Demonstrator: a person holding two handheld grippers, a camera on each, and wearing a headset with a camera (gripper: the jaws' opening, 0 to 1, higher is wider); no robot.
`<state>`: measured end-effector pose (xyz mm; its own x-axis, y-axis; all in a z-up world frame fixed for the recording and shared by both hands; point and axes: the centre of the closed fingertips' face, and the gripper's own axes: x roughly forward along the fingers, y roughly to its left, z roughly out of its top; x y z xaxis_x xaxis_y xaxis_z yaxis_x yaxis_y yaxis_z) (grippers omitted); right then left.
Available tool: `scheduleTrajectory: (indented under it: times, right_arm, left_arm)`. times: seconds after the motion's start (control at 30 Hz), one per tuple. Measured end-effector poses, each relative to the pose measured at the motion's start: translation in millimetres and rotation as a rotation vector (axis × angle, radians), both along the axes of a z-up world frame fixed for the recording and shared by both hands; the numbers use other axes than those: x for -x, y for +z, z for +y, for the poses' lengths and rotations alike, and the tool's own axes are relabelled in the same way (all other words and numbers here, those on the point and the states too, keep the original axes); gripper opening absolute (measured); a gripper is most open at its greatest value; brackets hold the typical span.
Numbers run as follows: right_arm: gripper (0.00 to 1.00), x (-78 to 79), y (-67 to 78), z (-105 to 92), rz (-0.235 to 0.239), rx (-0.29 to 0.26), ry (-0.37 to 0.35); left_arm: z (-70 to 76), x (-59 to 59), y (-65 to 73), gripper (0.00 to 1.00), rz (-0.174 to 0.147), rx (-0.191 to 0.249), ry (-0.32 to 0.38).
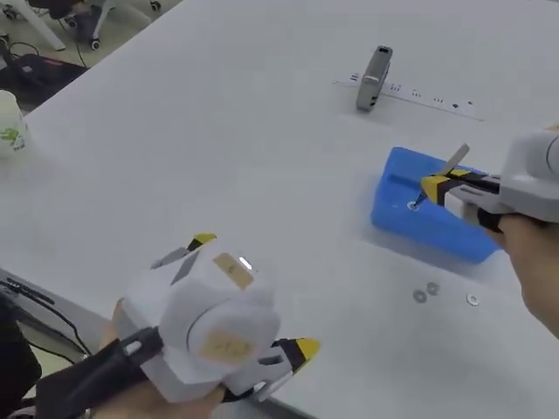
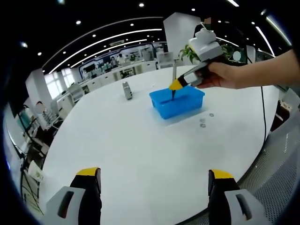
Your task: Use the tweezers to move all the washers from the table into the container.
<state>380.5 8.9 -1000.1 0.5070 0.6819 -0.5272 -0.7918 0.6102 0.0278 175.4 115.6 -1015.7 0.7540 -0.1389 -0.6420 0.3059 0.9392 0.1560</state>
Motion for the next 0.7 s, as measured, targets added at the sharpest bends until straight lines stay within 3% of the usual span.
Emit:
scheduleTrajectory:
  times: [0.23, 0.33, 0.53, 0.7]
  right_arm:
    - [0.02, -8.2, -10.5, 0.6, -0.029, 0.027, 0.024]
    - [0.02, -11.7, -16.6, 2.0, -0.02, 0.033, 0.032]
    - [0.02, -14.5, -23.7, 1.0, -0.006, 0.039, 0.03]
    - [0.02, -14.7, -32.2, 0.0, 0.003, 0.052, 0.035]
  left_arm:
    - [0.1, 1.4, -2.1, 0.97, 0.012, -0.011, -0.003]
    - [3.2, 0.2, 0.8, 0.97, -0.004, -0.017, 0.01]
    - [3.3, 0.8, -1.1, 0.97, 0.007, -0.018, 0.01]
    - [6.2, -1.3, 4.0, 0.97, -0.021, -0.01, 0.028]
